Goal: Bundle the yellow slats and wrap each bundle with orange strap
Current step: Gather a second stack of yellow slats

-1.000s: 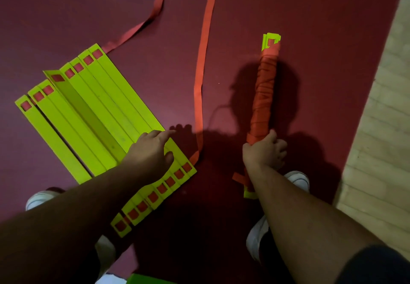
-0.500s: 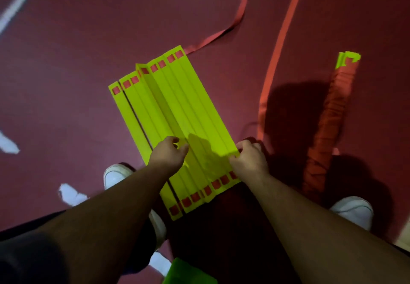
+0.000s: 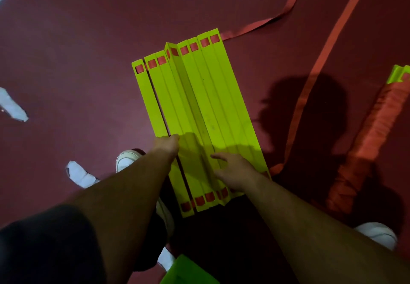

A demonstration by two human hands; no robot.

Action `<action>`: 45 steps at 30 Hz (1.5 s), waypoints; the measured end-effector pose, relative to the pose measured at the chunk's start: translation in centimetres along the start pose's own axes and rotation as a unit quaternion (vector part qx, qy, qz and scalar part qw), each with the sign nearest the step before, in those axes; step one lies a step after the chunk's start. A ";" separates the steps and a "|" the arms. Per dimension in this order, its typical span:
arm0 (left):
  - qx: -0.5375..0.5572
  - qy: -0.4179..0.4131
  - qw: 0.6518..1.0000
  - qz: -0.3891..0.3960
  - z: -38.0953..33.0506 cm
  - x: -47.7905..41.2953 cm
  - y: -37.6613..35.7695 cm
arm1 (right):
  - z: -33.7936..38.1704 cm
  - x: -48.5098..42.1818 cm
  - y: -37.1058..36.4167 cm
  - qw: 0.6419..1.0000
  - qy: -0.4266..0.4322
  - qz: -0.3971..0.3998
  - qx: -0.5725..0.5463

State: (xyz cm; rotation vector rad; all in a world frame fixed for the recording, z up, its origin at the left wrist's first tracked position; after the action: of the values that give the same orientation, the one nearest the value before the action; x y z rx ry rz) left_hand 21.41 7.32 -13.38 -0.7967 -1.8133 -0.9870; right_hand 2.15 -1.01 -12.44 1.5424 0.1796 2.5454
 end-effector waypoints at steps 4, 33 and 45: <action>0.056 0.016 0.998 0.015 0.2 -0.5 -0.4 | 1.2 0.2 -1.1 0.994 0.013 0.075 0.079; 0.063 0.022 0.995 0.074 1.0 -2.2 -5.8 | -4.5 0.8 1.2 0.978 -0.014 0.001 -0.207; 0.124 0.022 0.982 0.141 0.5 -0.3 -8.7 | -5.5 0.3 1.9 0.954 -0.033 -0.019 -0.297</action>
State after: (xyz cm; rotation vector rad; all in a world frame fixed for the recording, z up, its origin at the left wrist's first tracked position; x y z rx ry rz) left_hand 14.15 3.55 -16.37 -0.8400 -1.6880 -0.5800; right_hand -3.03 -2.94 -14.35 1.3494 -0.5126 2.2128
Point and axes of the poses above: each hand's wrist, its own x-axis away from the middle knuckle, its own y-axis out of the back of the hand, z = x × y, the point moved 7 cm from there along -x, towards the middle knuckle, and after that the axes turned 10 degrees about z, right-handed, at the moved point
